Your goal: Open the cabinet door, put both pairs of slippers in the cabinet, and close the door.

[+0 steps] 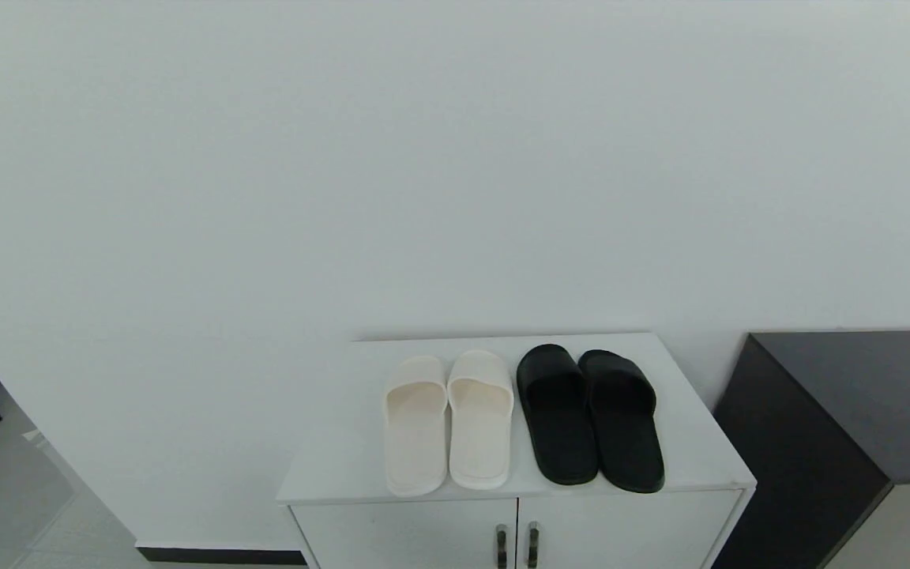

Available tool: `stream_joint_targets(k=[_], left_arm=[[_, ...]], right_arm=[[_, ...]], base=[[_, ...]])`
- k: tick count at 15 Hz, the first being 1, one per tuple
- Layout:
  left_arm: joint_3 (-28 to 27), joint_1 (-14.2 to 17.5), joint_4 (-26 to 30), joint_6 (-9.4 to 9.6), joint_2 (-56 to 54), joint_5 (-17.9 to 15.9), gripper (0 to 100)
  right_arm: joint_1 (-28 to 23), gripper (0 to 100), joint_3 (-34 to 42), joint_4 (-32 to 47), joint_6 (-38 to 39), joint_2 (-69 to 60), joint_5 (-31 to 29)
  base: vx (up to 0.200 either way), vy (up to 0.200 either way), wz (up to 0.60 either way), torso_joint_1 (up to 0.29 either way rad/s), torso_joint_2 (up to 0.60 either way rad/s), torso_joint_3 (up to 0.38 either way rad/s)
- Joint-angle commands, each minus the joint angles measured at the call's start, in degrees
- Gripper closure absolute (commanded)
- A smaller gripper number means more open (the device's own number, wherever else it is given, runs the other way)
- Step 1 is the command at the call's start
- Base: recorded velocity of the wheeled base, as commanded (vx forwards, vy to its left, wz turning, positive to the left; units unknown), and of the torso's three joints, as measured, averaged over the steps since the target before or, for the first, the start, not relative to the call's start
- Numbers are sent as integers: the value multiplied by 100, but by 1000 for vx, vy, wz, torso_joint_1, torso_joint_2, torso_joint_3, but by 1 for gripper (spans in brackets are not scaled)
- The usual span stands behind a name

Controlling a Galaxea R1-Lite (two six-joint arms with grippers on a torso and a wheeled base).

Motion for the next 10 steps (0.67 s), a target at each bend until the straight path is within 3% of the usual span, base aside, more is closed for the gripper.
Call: stream_joint_targets(k=[1,2,3,6,10], left_arm=[[0,1,0,-17,-1,3,100],[0,1,0,-17,-1,3,100],[0,1,0,-9,-1,3,100],[0,1,0,-9,-1,3,100],[0,1,0,-17,-1,3,100]], right_arm=[[2748,0,-253,-1623,1313,3120,-1521],[3169,0,-411,-2001,1621,3718,-2040],[3275,0,-525,-2238,1638,4175,-2277],[3231,0,-1035,-3328,1629,5844,-2603],[3213,0,-1782,-3759,1524,7101,-3016]], base=[[0,0,0,0,0,0],[0,0,0,0,0,0],[0,0,0,0,0,0],[0,0,0,0,0,0],[0,0,0,0,0,0]])
